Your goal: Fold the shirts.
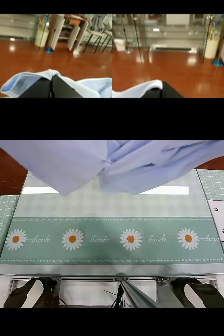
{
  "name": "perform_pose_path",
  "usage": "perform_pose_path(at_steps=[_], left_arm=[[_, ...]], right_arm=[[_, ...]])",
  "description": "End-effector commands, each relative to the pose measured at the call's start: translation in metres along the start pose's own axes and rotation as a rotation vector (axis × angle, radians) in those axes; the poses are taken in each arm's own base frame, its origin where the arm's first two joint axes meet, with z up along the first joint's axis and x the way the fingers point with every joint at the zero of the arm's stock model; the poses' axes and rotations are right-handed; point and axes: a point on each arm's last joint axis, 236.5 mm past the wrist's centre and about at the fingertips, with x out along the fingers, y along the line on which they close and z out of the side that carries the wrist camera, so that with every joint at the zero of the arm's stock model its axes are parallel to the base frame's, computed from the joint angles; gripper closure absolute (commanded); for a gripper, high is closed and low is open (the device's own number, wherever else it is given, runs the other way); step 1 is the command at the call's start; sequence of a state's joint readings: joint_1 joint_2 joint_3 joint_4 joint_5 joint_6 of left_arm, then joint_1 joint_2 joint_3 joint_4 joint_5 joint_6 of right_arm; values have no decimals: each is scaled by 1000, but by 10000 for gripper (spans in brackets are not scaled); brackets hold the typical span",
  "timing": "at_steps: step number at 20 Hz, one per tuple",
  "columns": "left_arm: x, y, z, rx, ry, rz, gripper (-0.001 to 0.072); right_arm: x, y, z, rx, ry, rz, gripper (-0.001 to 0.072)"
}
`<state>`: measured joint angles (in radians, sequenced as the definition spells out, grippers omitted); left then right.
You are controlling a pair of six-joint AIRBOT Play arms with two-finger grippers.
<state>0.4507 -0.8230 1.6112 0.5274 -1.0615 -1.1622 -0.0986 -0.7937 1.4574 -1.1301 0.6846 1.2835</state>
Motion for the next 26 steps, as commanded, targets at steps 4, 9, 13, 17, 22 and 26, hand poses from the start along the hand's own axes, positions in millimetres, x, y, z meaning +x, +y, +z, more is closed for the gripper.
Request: perform_pose_path(at_steps=[4, 9, 13, 17, 22, 26], left_arm=[[-34, -30, -14, 3, 117, 53, 684], [-39, -25, -82, -82, 376, 68, 683], [-32, -13, -167, -201, 617, 30, 684], [-29, 23, -278, -372, 829, 63, 684], [-32, 71, -401, -532, 905, 190, 683], [-10, 122, -418, -530, 772, 331, 683]], right_arm=[[-68, 23, 110, -32, -253, 12, 683], [-97, 16, 144, -34, -324, -56, 683], [-58, -15, 73, -26, -33, -146, 683], [15, -33, -63, -14, 451, -102, 683], [97, -30, -200, 108, 786, 50, 682], [143, -32, -269, 214, 870, 87, 682]])
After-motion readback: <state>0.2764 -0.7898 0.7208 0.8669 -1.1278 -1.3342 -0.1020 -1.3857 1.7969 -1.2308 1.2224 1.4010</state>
